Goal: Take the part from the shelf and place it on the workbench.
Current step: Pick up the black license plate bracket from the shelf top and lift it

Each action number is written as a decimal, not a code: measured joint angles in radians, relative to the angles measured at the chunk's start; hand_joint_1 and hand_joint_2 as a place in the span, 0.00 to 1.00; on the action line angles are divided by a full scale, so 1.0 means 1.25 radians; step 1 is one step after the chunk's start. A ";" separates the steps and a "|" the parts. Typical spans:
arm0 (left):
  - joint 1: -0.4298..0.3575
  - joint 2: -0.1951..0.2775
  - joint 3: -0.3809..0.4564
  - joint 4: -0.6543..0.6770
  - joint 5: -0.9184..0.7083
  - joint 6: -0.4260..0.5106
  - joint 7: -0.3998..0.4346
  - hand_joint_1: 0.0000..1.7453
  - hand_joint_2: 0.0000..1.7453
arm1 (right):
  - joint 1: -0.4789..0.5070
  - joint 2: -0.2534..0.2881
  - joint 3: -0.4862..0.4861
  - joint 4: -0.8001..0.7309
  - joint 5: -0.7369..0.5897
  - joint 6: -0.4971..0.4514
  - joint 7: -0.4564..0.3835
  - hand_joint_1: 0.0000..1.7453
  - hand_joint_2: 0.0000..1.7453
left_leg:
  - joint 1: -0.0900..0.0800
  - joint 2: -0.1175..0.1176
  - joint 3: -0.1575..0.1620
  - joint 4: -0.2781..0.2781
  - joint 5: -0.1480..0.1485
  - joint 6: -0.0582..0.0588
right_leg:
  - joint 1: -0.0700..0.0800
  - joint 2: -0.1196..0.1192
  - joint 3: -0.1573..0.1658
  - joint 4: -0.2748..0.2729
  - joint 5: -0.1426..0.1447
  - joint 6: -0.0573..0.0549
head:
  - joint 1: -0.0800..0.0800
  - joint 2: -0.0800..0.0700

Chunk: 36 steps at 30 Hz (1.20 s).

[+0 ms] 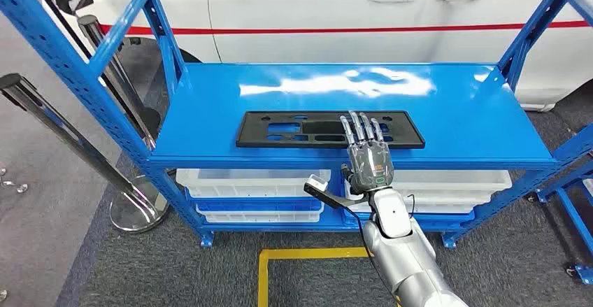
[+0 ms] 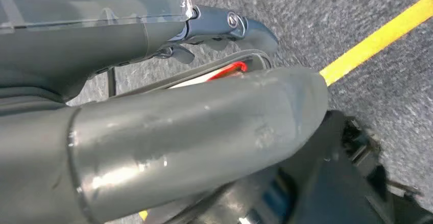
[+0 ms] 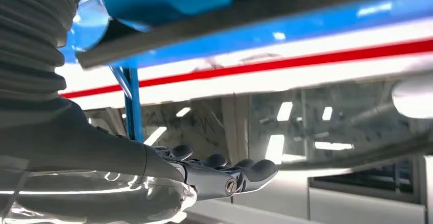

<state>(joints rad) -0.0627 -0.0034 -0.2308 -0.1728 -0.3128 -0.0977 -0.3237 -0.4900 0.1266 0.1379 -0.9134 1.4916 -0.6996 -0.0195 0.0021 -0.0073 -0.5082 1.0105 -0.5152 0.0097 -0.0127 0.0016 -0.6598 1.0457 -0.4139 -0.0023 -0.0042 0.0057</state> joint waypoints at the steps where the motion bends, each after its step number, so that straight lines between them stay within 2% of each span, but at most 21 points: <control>1: 0.000 0.000 0.000 0.000 0.000 0.000 0.000 0.00 0.00 | 0.000 0.000 0.000 0.000 0.000 0.000 0.000 0.00 1.00 | 0.000 0.000 0.002 0.001 0.000 -0.001 | 0.000 0.001 0.003 0.000 -0.002 -0.003 | 0.000 0.000; 3: 0.000 0.000 0.000 0.000 0.000 0.000 0.000 0.00 0.00 | -0.001 -0.001 0.000 0.000 0.000 0.000 0.000 0.00 1.00 | 0.002 0.001 -0.006 0.027 0.000 -0.005 | -0.001 0.002 0.014 -0.004 -0.007 -0.011 | 0.000 0.000; 4: 0.000 0.000 0.000 0.000 0.000 0.000 0.000 0.00 0.00 | -0.003 -0.001 0.000 -0.001 0.001 0.000 0.000 0.00 1.00 | 0.004 0.001 -0.023 0.060 -0.003 -0.008 | -0.001 0.002 0.022 -0.005 -0.012 -0.016 | 0.000 0.000; 7: 0.000 -0.001 0.000 0.000 0.000 0.000 -0.001 0.00 0.00 | -0.004 -0.001 0.000 0.000 0.001 0.000 0.001 0.00 1.00 | 0.006 0.001 -0.114 0.197 -0.045 -0.014 | 0.001 0.002 0.045 -0.008 -0.028 -0.025 | 0.000 0.000; 9: 0.002 -0.001 0.000 0.000 0.000 0.001 0.000 0.00 0.00 | -0.002 -0.001 0.000 0.000 0.002 0.000 0.005 0.00 1.00 | 0.006 0.001 -0.154 0.220 -0.069 -0.014 | 0.004 0.003 0.061 -0.008 -0.040 -0.026 | 0.000 0.000; 10: 0.002 -0.001 0.000 0.000 0.000 0.002 0.000 0.00 0.00 | -0.002 -0.001 0.000 0.000 0.003 0.000 0.009 0.00 1.00 | 0.006 0.001 -0.158 0.197 -0.057 -0.011 | 0.005 0.005 0.070 -0.008 -0.047 -0.026 | 0.000 0.000; 12: 0.003 -0.001 0.000 0.000 0.000 0.004 0.000 0.00 0.00 | -0.002 -0.001 0.000 0.000 0.003 0.000 0.014 0.00 1.00 | 0.003 0.001 -0.142 0.101 0.026 -0.002 | 0.007 0.006 0.088 -0.007 -0.060 -0.024 | 0.000 0.000; 14: 0.003 -0.001 0.000 0.000 0.000 0.006 -0.001 0.00 0.00 | -0.001 -0.001 0.000 0.000 0.003 0.000 0.018 0.00 1.00 | -0.003 0.000 -0.129 0.033 0.086 0.008 | 0.009 0.009 0.095 -0.005 -0.072 -0.018 | 0.000 0.000; 16: 0.001 -0.001 0.000 0.000 -0.001 0.009 -0.001 0.00 0.00 | 0.001 -0.001 0.001 0.001 0.004 0.000 0.022 0.00 1.00 | -0.008 -0.001 -0.126 0.023 0.093 0.014 | 0.009 0.011 0.096 -0.005 -0.080 -0.009 | 0.000 0.000; 19: -0.002 -0.002 0.000 0.000 -0.003 0.015 -0.003 0.00 0.00 | 0.001 -0.003 0.001 -0.005 0.006 -0.001 0.024 0.03 1.00 | -0.002 0.001 -0.112 0.005 0.103 0.022 | 0.009 0.009 0.090 0.013 -0.101 0.003 | 0.000 0.000; 20: -0.004 -0.002 0.000 0.000 -0.003 0.017 -0.005 0.00 0.00 | 0.000 -0.004 0.001 -0.008 0.007 -0.001 0.024 0.07 1.00 | 0.000 0.002 -0.107 0.000 0.103 0.025 | 0.008 0.008 0.074 0.045 -0.118 0.006 | 0.000 0.000; 22: -0.008 -0.002 0.000 0.000 -0.004 0.022 -0.008 0.00 0.00 | 0.002 -0.007 0.001 -0.009 0.006 -0.001 0.023 0.14 1.00 | -0.002 0.001 -0.102 -0.002 0.098 0.030 | 0.006 0.006 0.018 0.140 -0.156 0.012 | 0.000 0.000; 23: -0.009 -0.002 0.000 0.000 -0.004 0.025 -0.010 0.00 0.00 | 0.004 -0.008 0.001 -0.010 0.003 -0.001 0.021 0.36 1.00 | -0.002 0.001 -0.100 -0.001 0.095 0.032 | 0.004 0.006 -0.010 0.181 -0.163 0.014 | 0.000 0.000; 24: -0.011 -0.002 0.000 0.000 -0.004 0.026 -0.012 0.00 0.00 | 0.006 -0.010 0.001 -0.011 0.000 -0.001 0.018 0.57 1.00 | -0.002 0.000 -0.097 0.000 0.092 0.032 | 0.002 0.006 -0.027 0.197 -0.155 0.016 | 0.000 0.000; 25: -0.011 -0.003 0.000 0.000 -0.003 0.028 -0.014 0.00 0.00 | 0.008 -0.011 0.001 -0.014 -0.003 -0.001 0.015 0.78 1.00 | -0.001 0.000 -0.094 0.002 0.088 0.030 | 0.001 0.005 -0.030 0.185 -0.132 0.018 | 0.000 0.000; 26: -0.012 -0.003 0.000 0.000 -0.003 0.029 -0.015 0.00 0.00 | 0.008 -0.012 0.001 -0.017 -0.005 -0.001 0.013 1.00 1.00 | -0.001 -0.001 -0.091 0.005 0.083 0.028 | -0.001 0.004 -0.018 0.145 -0.099 0.018 | 0.000 0.000; 28: -0.013 -0.003 0.000 -0.001 -0.003 0.030 -0.016 0.00 0.00 | 0.006 -0.012 0.001 -0.023 -0.007 -0.001 0.010 1.00 1.00 | -0.001 -0.001 -0.087 0.014 0.073 0.021 | -0.002 0.003 0.018 0.050 -0.047 0.016 | 0.000 0.000; 29: -0.014 -0.003 0.000 -0.001 -0.003 0.031 -0.017 0.00 0.00 | 0.006 -0.013 0.001 -0.025 -0.008 -0.001 0.009 1.00 1.00 | -0.002 -0.001 -0.087 0.017 0.070 0.017 | -0.001 0.002 0.030 0.020 -0.037 0.014 | 0.000 0.000; 33: -0.017 -0.003 0.000 -0.002 -0.002 0.035 -0.022 0.00 0.00 | 0.005 -0.014 0.002 -0.032 -0.010 -0.001 0.007 1.00 1.00 | -0.002 -0.001 -0.089 0.023 0.063 0.002 | 0.001 0.003 0.037 0.001 -0.034 -0.004 | 0.000 0.000; 35: -0.018 -0.004 0.000 -0.004 -0.001 0.038 -0.025 0.00 0.00 | 0.003 -0.014 0.003 -0.041 -0.011 -0.001 0.004 1.00 1.00 | 0.001 0.000 -0.106 0.063 0.036 -0.006 | -0.001 0.002 0.042 -0.005 -0.031 -0.012 | 0.000 0.000; 36: -0.019 -0.004 0.000 -0.004 -0.001 0.040 -0.027 0.00 0.00 | 0.003 -0.014 0.003 -0.047 -0.012 -0.001 0.001 1.00 1.00 | 0.002 0.000 -0.124 0.104 0.013 -0.009 | 0.000 0.002 0.043 -0.006 -0.031 -0.015 | 0.000 0.000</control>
<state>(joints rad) -0.0868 -0.0083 -0.2303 -0.1782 -0.3135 -0.0478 -0.3577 -0.4862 0.1091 0.1415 -0.9717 1.4765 -0.7004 -0.0180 0.0050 -0.0069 -0.6626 1.1410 -0.4986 -0.0011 -0.0132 0.0035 -0.6062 1.0380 -0.4522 -0.0207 -0.0045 0.0057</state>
